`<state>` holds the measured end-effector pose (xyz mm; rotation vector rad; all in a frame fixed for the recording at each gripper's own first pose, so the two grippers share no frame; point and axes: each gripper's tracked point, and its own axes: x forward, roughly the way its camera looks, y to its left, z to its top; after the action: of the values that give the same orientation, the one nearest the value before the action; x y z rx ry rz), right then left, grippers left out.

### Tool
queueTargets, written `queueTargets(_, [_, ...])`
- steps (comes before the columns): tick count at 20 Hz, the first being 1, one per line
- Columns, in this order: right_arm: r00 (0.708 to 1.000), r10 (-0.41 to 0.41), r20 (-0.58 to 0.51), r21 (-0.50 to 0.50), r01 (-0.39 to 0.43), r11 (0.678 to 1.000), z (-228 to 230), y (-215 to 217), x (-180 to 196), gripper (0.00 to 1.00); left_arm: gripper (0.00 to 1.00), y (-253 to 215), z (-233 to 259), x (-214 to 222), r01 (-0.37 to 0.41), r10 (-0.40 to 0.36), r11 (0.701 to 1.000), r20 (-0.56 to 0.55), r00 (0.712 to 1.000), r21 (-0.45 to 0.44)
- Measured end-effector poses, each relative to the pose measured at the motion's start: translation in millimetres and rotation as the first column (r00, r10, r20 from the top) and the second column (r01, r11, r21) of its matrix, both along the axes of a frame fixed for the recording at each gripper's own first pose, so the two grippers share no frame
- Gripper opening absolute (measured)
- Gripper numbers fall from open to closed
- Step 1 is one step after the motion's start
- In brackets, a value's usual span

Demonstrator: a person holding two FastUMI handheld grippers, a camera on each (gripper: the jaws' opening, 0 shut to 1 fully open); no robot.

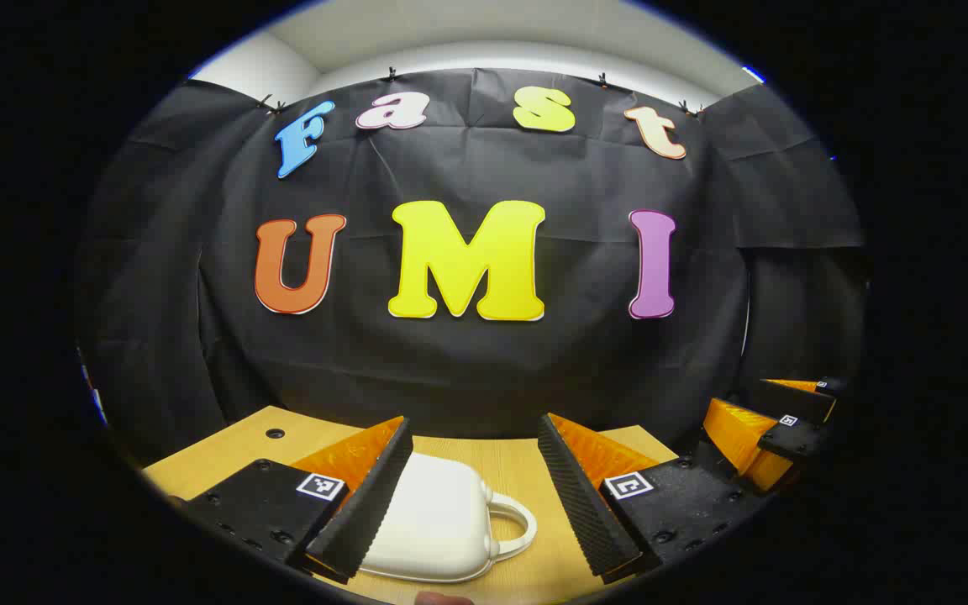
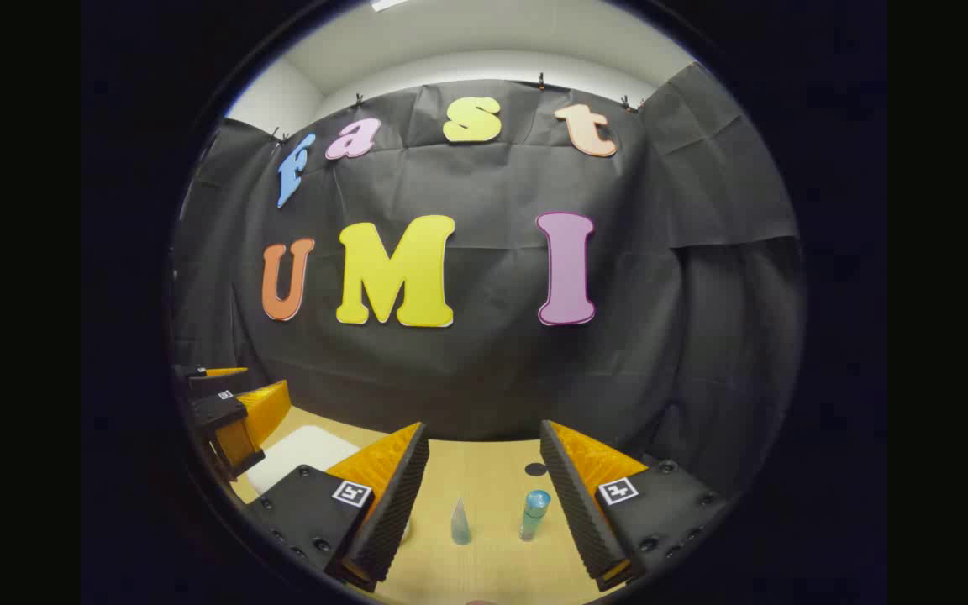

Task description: First open the suitcase, pack the skin care products into it, and then close the suitcase.

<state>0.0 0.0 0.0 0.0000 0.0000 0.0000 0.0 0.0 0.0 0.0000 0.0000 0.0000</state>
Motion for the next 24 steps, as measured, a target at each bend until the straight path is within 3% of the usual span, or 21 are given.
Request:
queueTargets(11, [1.000,0.002,0.009,-0.022,-0.002,1.000,1,-12,3,0.79,0.96,-11,4,0,0.015,-0.015,1.000,0.015,1.000,0.019])
queueTargets(24, [1.000,0.008,-0.011,-0.021,-0.008,1.000,-9,-24,-3,0.79,0.96,-22,-20,3,0.048,-0.046,0.998,-0.058,0.997,0.037])
